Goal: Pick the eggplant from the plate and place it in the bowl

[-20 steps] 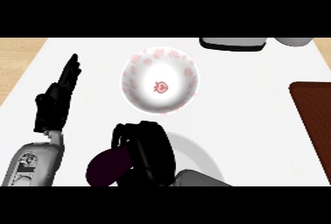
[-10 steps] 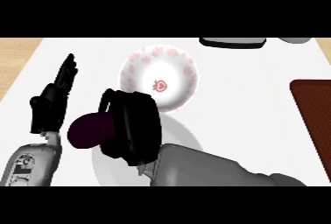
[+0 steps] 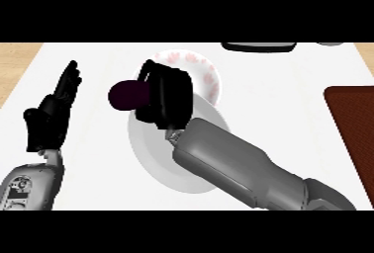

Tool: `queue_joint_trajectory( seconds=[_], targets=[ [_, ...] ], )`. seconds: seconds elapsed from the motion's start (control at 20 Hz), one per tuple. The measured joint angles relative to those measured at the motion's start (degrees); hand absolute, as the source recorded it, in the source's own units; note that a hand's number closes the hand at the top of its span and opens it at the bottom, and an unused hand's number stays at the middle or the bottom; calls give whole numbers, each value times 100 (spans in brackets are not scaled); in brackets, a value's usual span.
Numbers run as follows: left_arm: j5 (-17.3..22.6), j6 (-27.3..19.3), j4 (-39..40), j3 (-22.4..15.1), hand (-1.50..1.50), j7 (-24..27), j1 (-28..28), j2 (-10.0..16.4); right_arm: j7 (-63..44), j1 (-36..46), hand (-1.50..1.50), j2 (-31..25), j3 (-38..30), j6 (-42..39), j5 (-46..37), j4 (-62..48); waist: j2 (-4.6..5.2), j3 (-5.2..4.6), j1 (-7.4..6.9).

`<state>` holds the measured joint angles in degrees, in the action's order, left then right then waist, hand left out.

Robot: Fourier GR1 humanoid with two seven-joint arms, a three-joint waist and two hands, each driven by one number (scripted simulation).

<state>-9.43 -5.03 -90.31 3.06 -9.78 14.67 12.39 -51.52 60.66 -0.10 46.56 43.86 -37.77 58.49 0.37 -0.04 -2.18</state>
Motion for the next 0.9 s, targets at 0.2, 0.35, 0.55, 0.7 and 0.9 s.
queue_joint_trajectory(
  seconds=[0.2, 0.35, 0.55, 0.7, 0.9],
  targets=[
    [-108, -83, -69, -112, 0, 18, -59, -111, 311, 163, 150, 3, -97, 148, -156, -990, 11, 1, 2],
    [-120, -76, -84, -98, 0, -35, -10, -104, 604, 363, 150, 8, -254, 249, -91, -1675, 24, 2, -17],
    [-122, -46, -192, -147, 0, -46, -13, -133, 1175, 388, 150, 9, -548, 491, 218, -2451, 65, 5, -114],
    [-163, -73, -113, -186, 0, 17, 41, -183, 1677, 311, -150, 11, -949, 528, 697, -2754, 116, 8, -152],
    [-137, -31, -90, -170, 0, -3, 130, -166, 2607, 215, -150, -18, -1476, 279, 1413, -2845, 141, 14, -194]
  ],
)
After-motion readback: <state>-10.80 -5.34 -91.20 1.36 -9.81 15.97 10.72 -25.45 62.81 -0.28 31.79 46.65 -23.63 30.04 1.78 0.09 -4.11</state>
